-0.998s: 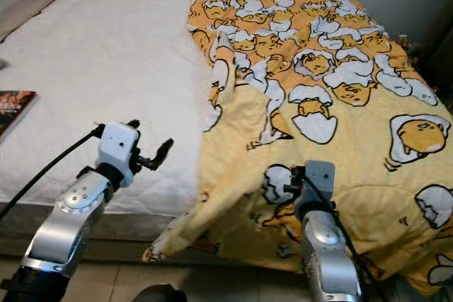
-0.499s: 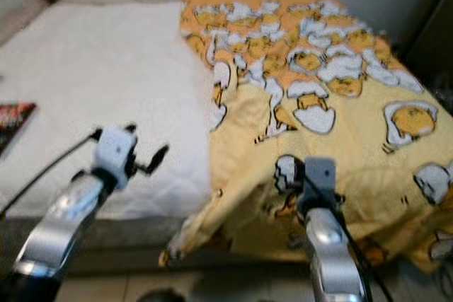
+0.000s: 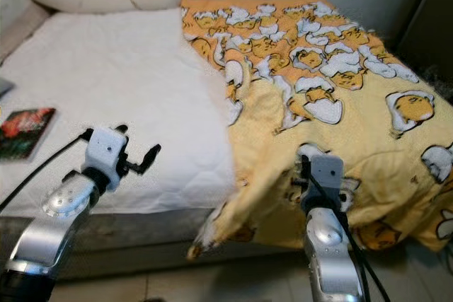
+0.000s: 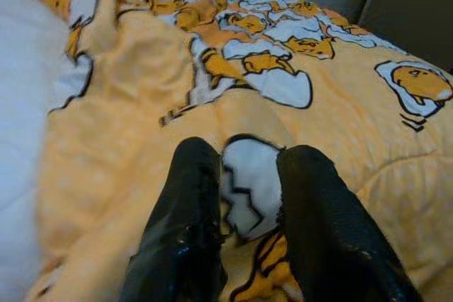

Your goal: Clean up the room

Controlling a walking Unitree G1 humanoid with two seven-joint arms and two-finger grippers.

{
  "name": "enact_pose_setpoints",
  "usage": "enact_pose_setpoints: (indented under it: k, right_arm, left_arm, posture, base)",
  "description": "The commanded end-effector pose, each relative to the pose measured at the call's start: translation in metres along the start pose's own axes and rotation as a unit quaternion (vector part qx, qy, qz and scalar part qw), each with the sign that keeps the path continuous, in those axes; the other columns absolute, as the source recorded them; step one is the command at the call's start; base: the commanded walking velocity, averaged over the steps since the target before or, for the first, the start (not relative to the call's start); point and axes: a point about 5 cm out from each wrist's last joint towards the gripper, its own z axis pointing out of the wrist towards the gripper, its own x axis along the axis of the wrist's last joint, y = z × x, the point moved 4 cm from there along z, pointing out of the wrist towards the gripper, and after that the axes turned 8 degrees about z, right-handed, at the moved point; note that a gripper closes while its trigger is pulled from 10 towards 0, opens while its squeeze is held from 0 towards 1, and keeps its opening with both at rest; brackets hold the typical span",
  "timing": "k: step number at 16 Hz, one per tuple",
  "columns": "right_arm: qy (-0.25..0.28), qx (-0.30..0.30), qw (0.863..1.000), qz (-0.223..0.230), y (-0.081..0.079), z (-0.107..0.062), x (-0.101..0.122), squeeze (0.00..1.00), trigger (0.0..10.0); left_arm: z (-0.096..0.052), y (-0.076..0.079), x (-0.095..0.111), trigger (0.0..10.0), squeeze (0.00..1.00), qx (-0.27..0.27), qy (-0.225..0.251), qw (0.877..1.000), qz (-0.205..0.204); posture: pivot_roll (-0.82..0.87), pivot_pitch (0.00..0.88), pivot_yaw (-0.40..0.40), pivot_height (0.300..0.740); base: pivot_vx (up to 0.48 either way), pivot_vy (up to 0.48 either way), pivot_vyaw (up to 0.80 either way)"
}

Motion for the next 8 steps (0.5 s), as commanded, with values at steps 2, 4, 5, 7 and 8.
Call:
enact_pose_setpoints:
  k: [2, 4, 5, 7, 8]
  right_arm:
    - [0.028, -0.047, 0.998, -0.016, 0.007, 0.005, 0.010, 0.59, 10.0]
    - [0.018, -0.018, 0.999, 0.021, 0.001, 0.005, 0.009, 0.47, 10.0]
    - [0.041, -0.013, 0.998, 0.041, -0.001, 0.006, 0.018, 0.00, 10.0]
    - [0.022, 0.023, 0.997, 0.071, -0.012, 0.007, 0.018, 0.00, 10.0]
    - [0.018, 0.052, 0.996, 0.066, -0.020, 0.006, 0.018, 0.00, 10.0]
  left_arm:
    - [0.000, -0.003, 0.000, 10.0, 0.00, 0.006, 0.001, 1.000, -0.004]
    - [0.000, -0.003, 0.000, 10.0, 0.00, 0.012, 0.000, 1.000, -0.025]
    - [0.000, -0.003, 0.005, 10.0, 0.00, 0.015, 0.014, 0.999, -0.040]
    - [0.003, 0.001, 0.004, 10.0, 0.00, 0.018, 0.013, 0.999, -0.042]
    - [0.004, 0.002, 0.004, 10.0, 0.00, 0.017, 0.013, 0.999, -0.045]
  posture:
    - [0.06, 0.002, 0.009, 0.740]
    - [0.06, 0.000, 0.006, 0.740]
    - [0.06, 0.000, 0.004, 0.740]
    - [0.06, 0.000, 0.000, 0.740]
    - [0.06, 0.000, -0.002, 0.740]
  base:
    - [0.000, 0.354, 0.00]
    - [0.000, 0.000, 0.00]
    - [0.000, 0.000, 0.00]
    - [0.000, 0.000, 0.00]
    - [0.000, 0.000, 0.00]
